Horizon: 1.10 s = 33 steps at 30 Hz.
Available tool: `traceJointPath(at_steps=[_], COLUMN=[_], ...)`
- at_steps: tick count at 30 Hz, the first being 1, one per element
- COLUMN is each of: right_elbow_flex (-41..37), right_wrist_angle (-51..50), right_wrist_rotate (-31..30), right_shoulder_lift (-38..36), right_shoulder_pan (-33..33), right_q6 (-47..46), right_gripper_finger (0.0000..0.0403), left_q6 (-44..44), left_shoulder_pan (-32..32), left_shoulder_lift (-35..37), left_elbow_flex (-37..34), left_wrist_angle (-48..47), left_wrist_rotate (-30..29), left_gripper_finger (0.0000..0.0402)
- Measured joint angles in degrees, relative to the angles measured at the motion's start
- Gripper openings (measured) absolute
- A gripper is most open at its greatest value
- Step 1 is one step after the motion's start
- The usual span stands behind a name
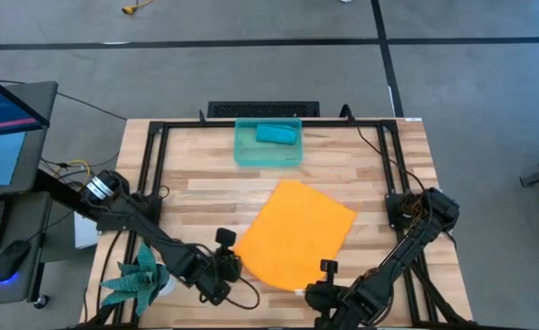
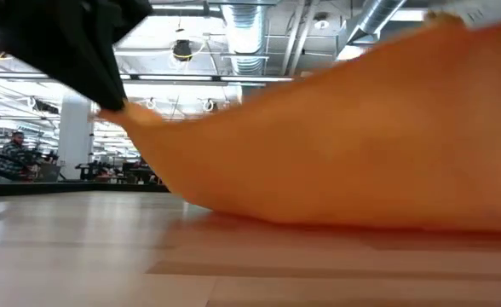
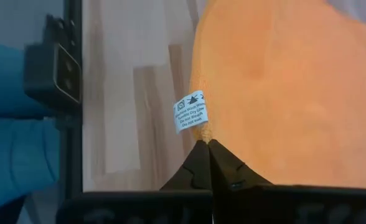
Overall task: Roll microfiber towels into tight, uniform cylinder then place into a basket
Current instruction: Roll the yellow microfiber cloth
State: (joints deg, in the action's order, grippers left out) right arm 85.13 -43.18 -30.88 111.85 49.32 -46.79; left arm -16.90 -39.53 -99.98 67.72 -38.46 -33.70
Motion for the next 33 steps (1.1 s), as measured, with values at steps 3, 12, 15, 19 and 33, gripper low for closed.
traceJointPath(at_steps=[3,12,15,19,33], right_elbow_flex=[1.5,5.2,5.8,5.9,-6.9], right_wrist_angle=[0.2,-3.0,-8.4,-20.2,-29.1], right_wrist_rotate=[-0.7,-3.6,-5.9,-9.5,-8.2], right_shoulder_lift=[0.0,-0.1,-0.1,-0.1,0.0], right_shoulder_pan=[0.0,1.1,1.6,1.8,-1.2], right_q6=[0.9,3.7,1.8,-8.2,-28.9], right_gripper_finger=[0.0002,0.0002,0.0002,0.0002,0.0004], left_q6=[-3.2,0.1,4.2,4.1,19.9], left_shoulder_pan=[-1.8,-3.5,-1.5,3.5,21.2], left_shoulder_lift=[1.6,2.2,2.2,2.2,1.3], left_elbow_flex=[1.9,11.4,11.9,10.9,0.8], left_wrist_angle=[-5.1,-14.5,-14.6,-15.0,10.0], left_wrist_rotate=[-3.4,-14.8,-16.6,-16.3,-9.9], left_gripper_finger=[0.0,0.0,0.0,0.0,0.0])
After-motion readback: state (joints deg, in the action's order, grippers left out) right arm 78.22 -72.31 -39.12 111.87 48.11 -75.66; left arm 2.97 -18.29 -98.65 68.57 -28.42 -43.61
